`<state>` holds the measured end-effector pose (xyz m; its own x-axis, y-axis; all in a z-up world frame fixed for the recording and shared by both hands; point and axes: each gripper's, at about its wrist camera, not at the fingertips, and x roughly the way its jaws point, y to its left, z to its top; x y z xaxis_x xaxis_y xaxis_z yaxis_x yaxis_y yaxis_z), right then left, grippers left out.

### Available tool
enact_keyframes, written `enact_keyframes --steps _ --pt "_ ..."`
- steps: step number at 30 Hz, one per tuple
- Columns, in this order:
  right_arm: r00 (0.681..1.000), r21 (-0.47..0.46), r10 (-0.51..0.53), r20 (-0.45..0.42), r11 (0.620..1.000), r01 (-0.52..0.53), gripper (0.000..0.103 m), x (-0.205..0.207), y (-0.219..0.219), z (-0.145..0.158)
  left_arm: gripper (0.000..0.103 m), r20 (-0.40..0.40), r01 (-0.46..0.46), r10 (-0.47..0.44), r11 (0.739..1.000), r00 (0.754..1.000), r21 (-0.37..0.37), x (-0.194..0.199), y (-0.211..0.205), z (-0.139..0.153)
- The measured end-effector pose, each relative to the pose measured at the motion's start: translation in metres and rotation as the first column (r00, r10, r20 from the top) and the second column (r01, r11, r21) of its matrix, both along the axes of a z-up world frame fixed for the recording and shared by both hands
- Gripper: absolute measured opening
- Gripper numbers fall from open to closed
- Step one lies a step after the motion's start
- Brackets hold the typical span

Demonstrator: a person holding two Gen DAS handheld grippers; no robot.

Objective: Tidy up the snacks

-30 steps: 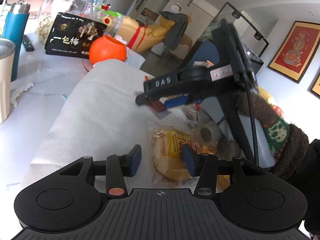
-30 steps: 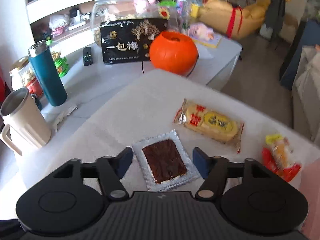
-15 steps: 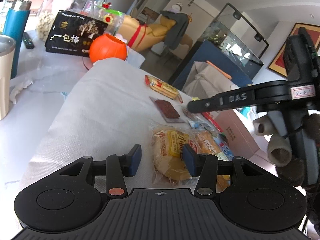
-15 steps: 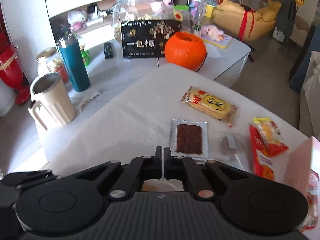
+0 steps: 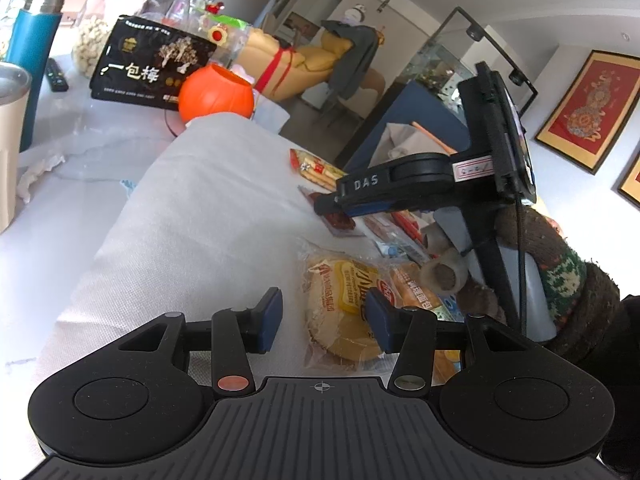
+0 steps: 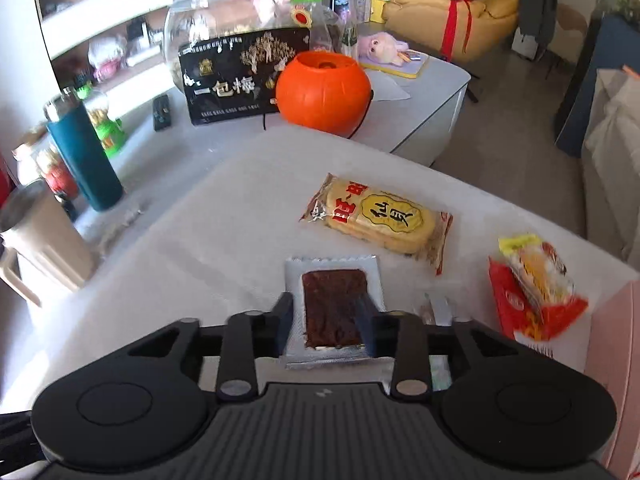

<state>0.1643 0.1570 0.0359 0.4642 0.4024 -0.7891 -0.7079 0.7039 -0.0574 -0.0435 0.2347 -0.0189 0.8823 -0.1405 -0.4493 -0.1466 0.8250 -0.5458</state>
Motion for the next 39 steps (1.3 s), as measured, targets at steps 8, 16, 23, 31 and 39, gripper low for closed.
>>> enact_keyframes --steps 8,16,23,31,39 --pt "0.992 -0.022 -0.012 0.126 1.000 0.015 0.067 -0.008 -0.005 0.003 0.053 0.000 0.000 0.000 1.000 1.000 -0.004 -0.001 0.000 0.000" --pt "0.998 -0.045 -0.013 0.063 0.999 0.016 0.036 0.003 -0.004 -0.004 0.053 0.000 0.002 -0.002 1.000 1.000 -0.013 0.001 0.002 -0.001" --pt "0.998 -0.032 0.060 0.036 0.998 -0.059 0.000 -0.024 -0.008 0.014 0.053 0.000 0.002 -0.002 1.000 1.000 -0.019 0.001 0.003 -0.001" --pt "0.997 0.083 -0.001 -0.076 0.997 0.007 0.051 0.019 -0.024 0.023 0.053 0.001 0.003 -0.003 1.000 1.000 -0.021 0.001 0.003 -0.001" --pt "0.999 -0.019 0.034 -0.001 0.999 -0.034 0.054 0.021 -0.008 -0.006 0.053 0.001 0.004 -0.004 1.000 1.000 -0.030 0.001 0.003 -0.002"
